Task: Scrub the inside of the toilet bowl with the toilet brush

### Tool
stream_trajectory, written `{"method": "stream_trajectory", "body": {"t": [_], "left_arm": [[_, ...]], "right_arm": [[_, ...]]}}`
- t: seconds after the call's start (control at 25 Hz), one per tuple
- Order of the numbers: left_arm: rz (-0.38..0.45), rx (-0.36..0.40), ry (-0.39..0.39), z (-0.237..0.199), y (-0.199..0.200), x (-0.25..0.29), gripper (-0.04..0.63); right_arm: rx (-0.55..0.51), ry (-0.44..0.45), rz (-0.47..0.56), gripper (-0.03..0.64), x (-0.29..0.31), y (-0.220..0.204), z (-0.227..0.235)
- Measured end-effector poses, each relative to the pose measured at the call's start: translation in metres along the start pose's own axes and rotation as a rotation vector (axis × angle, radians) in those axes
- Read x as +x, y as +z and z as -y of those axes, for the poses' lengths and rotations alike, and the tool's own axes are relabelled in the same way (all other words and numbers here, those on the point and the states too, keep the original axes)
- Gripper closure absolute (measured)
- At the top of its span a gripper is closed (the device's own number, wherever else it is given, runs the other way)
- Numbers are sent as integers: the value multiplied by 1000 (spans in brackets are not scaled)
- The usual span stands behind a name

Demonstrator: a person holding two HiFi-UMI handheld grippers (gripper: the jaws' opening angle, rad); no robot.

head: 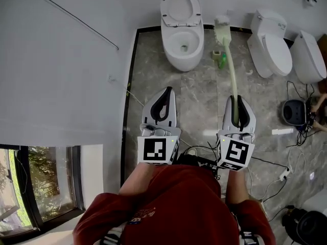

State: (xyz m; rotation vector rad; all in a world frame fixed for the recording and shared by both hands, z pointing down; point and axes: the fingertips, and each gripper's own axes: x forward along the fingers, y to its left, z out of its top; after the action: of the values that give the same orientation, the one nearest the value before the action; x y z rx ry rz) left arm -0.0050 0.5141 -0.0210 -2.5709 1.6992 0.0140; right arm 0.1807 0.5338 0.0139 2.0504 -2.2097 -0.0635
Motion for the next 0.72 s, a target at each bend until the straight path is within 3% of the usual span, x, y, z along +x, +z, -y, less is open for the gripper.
{"method": "stream_trajectory", "body": {"t": [0.32, 0.72], "left_arm": [[22, -18, 24, -44, -6, 44, 589], [23, -57, 77, -157, -16, 119, 589]], "right_arm": [[-17, 2, 14, 526, 59, 10, -14], [-56, 21, 27, 528, 181, 38, -66]]}}
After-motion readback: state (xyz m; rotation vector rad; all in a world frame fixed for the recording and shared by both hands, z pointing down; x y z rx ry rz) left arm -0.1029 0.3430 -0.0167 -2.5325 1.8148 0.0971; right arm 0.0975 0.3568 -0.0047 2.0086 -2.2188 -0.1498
